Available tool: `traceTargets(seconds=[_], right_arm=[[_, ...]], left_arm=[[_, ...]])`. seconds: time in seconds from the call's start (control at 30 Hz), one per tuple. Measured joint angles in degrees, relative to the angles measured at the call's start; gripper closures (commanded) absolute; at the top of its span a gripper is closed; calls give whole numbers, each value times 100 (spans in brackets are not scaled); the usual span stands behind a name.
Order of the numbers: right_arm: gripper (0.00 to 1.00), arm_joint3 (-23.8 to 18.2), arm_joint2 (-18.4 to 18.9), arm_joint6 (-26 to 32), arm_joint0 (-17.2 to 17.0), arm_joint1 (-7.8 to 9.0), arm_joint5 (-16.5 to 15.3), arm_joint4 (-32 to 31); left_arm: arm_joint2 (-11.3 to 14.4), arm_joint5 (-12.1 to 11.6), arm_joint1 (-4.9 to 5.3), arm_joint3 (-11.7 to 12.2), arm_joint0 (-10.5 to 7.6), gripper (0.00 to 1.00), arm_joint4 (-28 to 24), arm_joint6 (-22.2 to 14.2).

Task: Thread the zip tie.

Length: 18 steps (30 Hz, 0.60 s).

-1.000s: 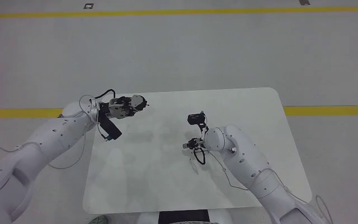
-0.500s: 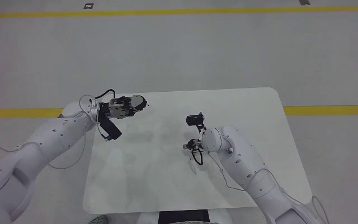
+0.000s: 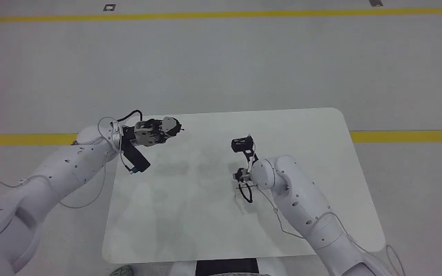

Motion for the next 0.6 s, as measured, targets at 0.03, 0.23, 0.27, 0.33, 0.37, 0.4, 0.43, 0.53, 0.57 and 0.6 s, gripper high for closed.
traceTargets(seconds=[0.03, 0.23, 0.27, 0.33, 0.37, 0.4, 0.43, 0.53, 0.57, 0.6], right_arm=[[57, -23, 7, 15, -12, 13, -85, -73], [56, -220, 50, 37, -108, 93, -740, -392], [54, -246, 39, 35, -124, 104, -874, -434], [45, -311, -8, 49, -164, 130, -1222, -524], [1, -341, -24, 56, -183, 141, -1365, -551], [0, -386, -39, 69, -214, 154, -1546, -551], [0, -426, -44, 83, -239, 164, -1681, -532], [0, -520, -5, 82, -291, 188, -1886, -489], [0, -521, -2, 80, -291, 188, -1884, -489], [0, -519, -2, 79, -290, 187, -1876, -490]], left_arm=[[0, 0, 0, 0, 0, 100, 0, 0], [0, 0, 0, 0, 0, 100, 0, 0], [0, 0, 0, 0, 0, 100, 0, 0], [0, 0, 0, 0, 0, 100, 0, 0], [0, 0, 0, 0, 0, 100, 0, 0], [0, 0, 0, 0, 0, 100, 0, 0], [0, 0, 0, 0, 0, 100, 0, 0], [0, 0, 0, 0, 0, 100, 0, 0], [0, 0, 0, 0, 0, 100, 0, 0], [0, 0, 0, 0, 0, 100, 0, 0]])
